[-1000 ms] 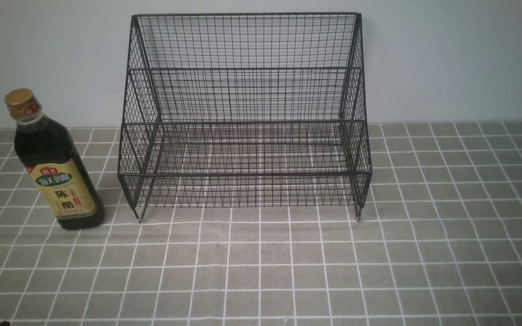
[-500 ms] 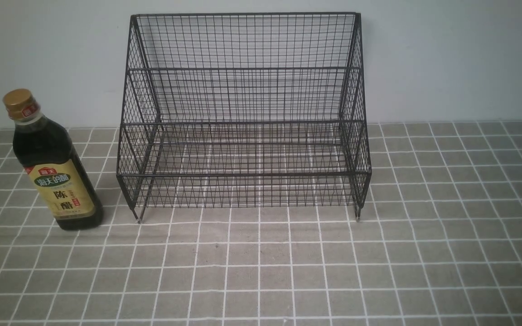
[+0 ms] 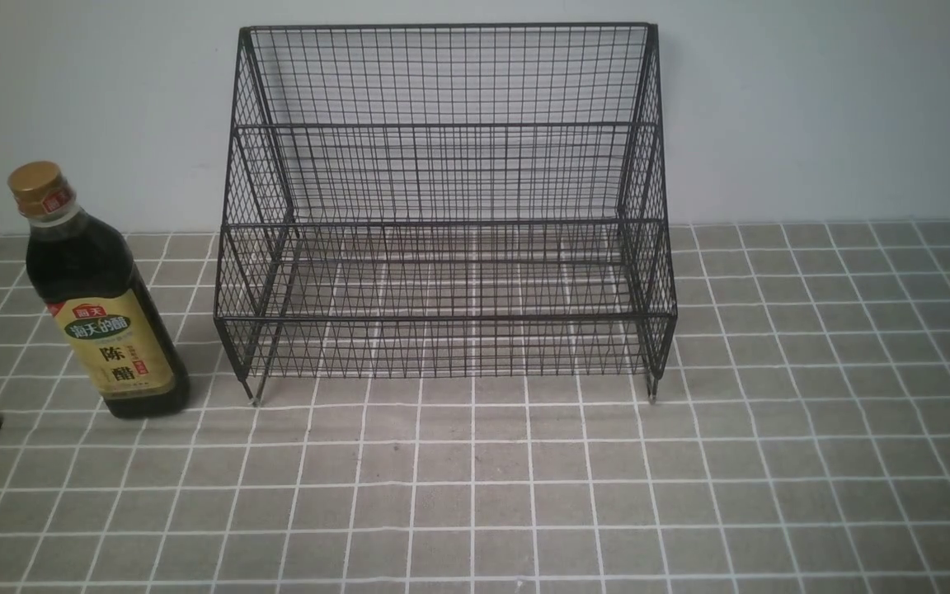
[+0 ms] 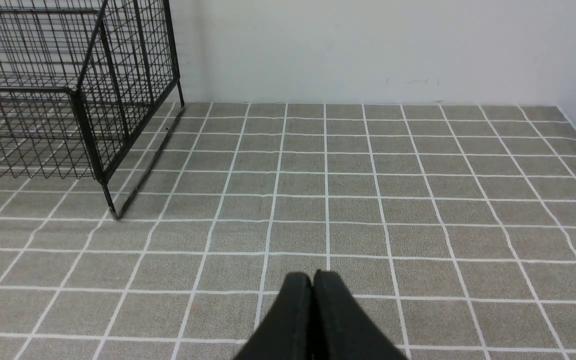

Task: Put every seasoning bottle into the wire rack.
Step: Use the left arm to grab the condiment bottle closest to it

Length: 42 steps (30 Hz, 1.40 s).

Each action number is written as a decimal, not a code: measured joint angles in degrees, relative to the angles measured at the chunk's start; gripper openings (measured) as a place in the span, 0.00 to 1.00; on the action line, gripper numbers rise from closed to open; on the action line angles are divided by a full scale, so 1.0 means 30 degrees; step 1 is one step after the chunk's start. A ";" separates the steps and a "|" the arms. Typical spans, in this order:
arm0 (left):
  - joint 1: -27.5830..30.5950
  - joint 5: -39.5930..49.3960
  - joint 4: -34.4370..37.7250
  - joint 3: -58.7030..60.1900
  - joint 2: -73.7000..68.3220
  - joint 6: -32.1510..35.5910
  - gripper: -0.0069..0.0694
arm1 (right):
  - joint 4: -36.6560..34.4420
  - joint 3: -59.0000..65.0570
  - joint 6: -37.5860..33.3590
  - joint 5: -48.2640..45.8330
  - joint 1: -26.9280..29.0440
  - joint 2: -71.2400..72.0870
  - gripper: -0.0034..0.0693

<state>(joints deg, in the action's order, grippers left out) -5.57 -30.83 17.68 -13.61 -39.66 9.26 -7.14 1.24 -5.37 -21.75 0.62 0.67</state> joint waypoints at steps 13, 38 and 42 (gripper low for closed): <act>0.0000 -0.1714 0.3750 -0.6288 -0.8974 0.3368 0.89 | 0.0000 0.0000 0.0000 0.0000 0.0000 0.0000 0.03; -0.0095 -0.6321 0.5395 -0.8464 -1.7650 0.5592 0.78 | 0.0000 0.0000 0.0000 0.0000 0.0000 0.0000 0.03; -0.0095 -0.6536 0.4904 -0.8464 -1.7890 0.4274 0.60 | 0.0000 0.0000 0.0000 0.0000 0.0000 0.0000 0.03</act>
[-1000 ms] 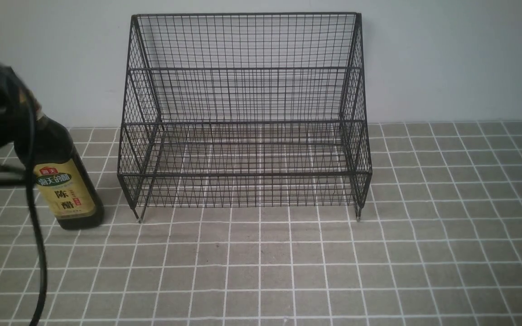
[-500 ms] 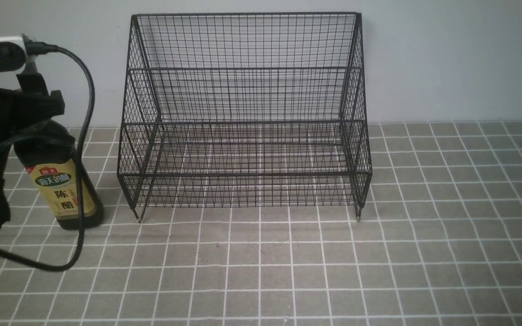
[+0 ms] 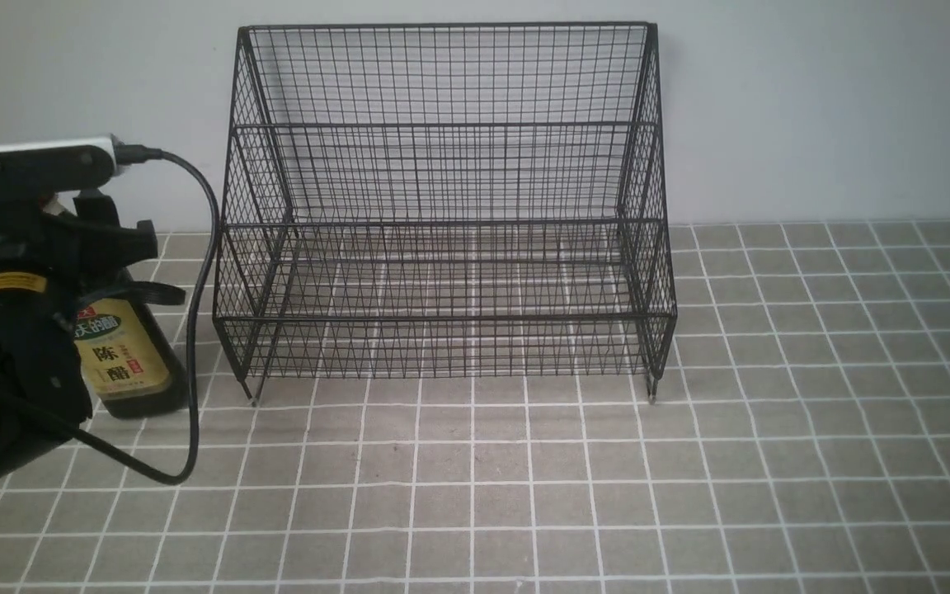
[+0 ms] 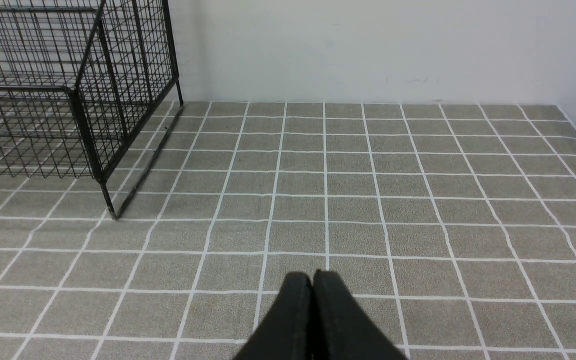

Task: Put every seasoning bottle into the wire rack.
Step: Use the left arm to grab the condiment bottle closest to it

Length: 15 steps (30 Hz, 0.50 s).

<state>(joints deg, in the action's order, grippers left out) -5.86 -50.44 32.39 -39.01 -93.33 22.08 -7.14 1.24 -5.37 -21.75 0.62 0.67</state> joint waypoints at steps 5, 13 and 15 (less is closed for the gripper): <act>-0.0017 0.1004 -0.0421 0.0020 0.0920 -0.1020 0.51 | 0.0000 0.0000 0.0000 0.0000 0.0000 0.0000 0.03; -0.0017 0.7549 -0.0357 -0.0715 0.5042 -0.0865 0.49 | 0.0000 0.0000 0.0000 0.0000 0.0000 0.0000 0.03; -0.0017 0.9534 -0.0447 -0.1455 0.6080 -0.0865 0.49 | 0.0000 0.0000 0.0000 0.0000 0.0000 0.0000 0.03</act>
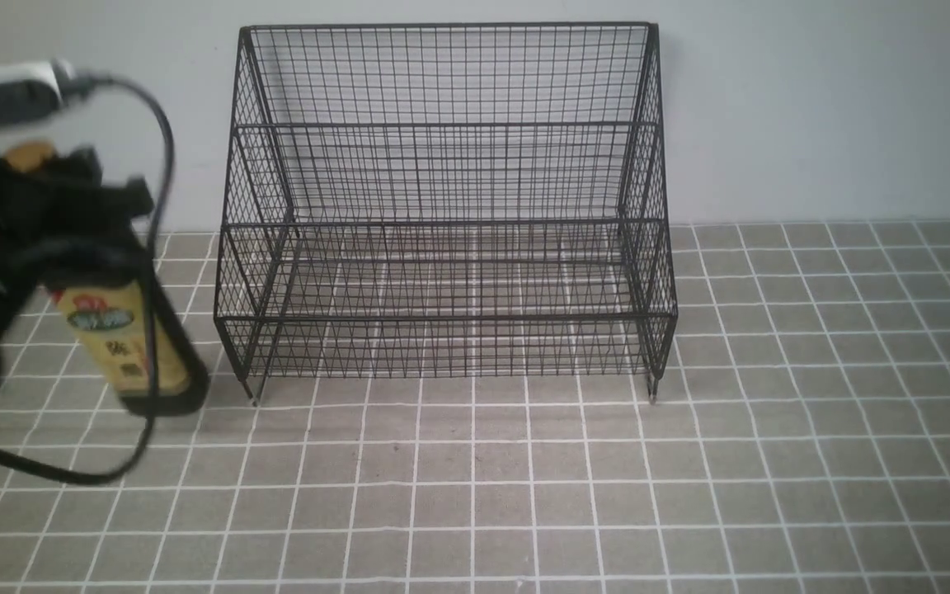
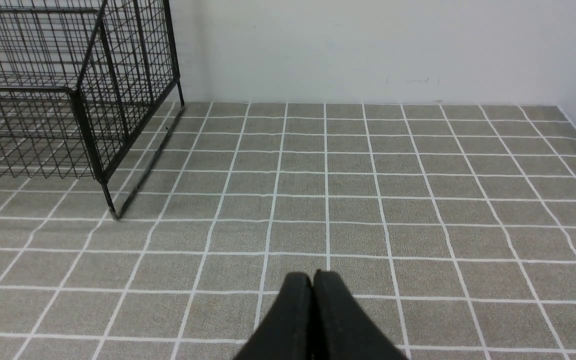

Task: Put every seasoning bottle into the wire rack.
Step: Use the left arm to grab the condiment bottle closest to it, then use the left arm to put the condiment bottle back on the shelf

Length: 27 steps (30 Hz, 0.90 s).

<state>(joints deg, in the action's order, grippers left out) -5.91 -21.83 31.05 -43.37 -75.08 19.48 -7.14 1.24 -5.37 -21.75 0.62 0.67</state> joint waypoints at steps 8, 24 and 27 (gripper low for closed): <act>-0.0277 0.4226 -0.0456 -0.3773 0.2658 0.0261 0.49 | 0.0000 0.0000 0.0000 0.0000 0.0000 0.0000 0.03; -0.4348 0.1900 -0.0193 -0.5781 -0.1238 0.0699 0.49 | 0.0000 0.0000 0.0000 0.0000 0.0000 0.0000 0.03; -0.4348 0.1619 0.0488 -0.5781 -0.2277 0.0911 0.49 | 0.0000 0.0000 0.0000 0.0000 0.0000 0.0000 0.03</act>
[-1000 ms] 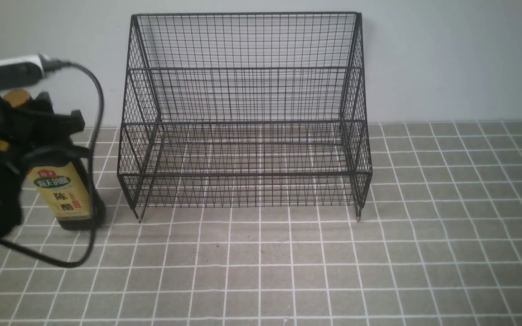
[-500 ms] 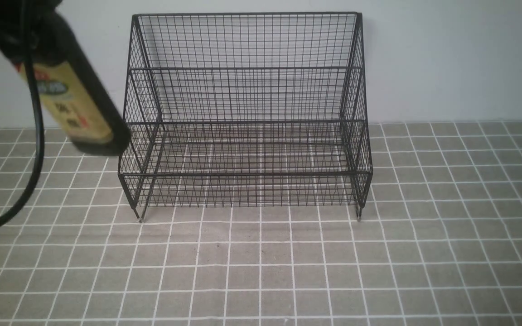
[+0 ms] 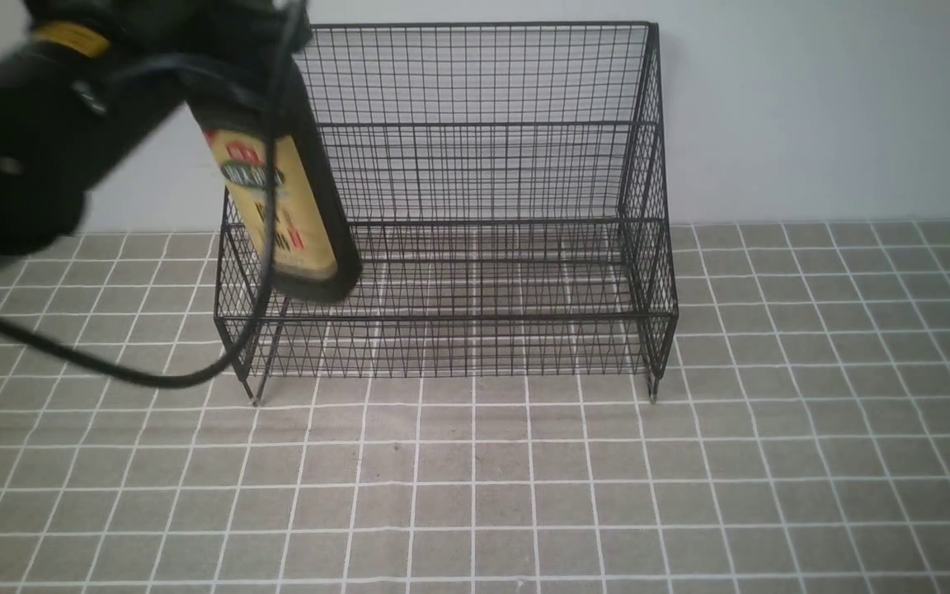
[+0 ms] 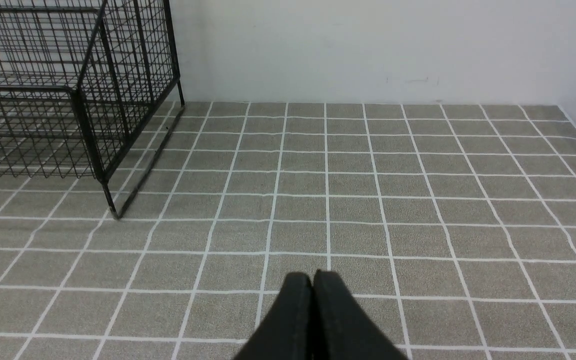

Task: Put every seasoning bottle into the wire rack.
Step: Use the left arm to put the condiment bottle back on the shelf

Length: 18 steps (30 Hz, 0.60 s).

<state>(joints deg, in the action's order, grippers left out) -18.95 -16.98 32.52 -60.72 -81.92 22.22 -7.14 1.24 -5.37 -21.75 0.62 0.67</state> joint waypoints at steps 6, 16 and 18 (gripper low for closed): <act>0.0000 -0.0977 0.1472 -0.0057 -0.1252 0.1440 0.49 | 0.0000 0.0000 0.0000 0.0000 0.0000 0.0000 0.03; 0.0000 -0.0179 0.2692 -0.0057 -0.2350 0.4057 0.49 | -0.0020 0.0000 0.0000 0.0000 0.0000 0.0000 0.03; 0.0000 0.0225 0.3136 -0.0057 -0.2492 0.4548 0.49 | -0.0020 0.0000 0.0000 0.0000 0.0000 0.0000 0.03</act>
<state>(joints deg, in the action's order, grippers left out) -18.95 -16.30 41.93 -60.89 -89.39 35.86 -7.20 1.24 -5.37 -21.75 0.62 0.67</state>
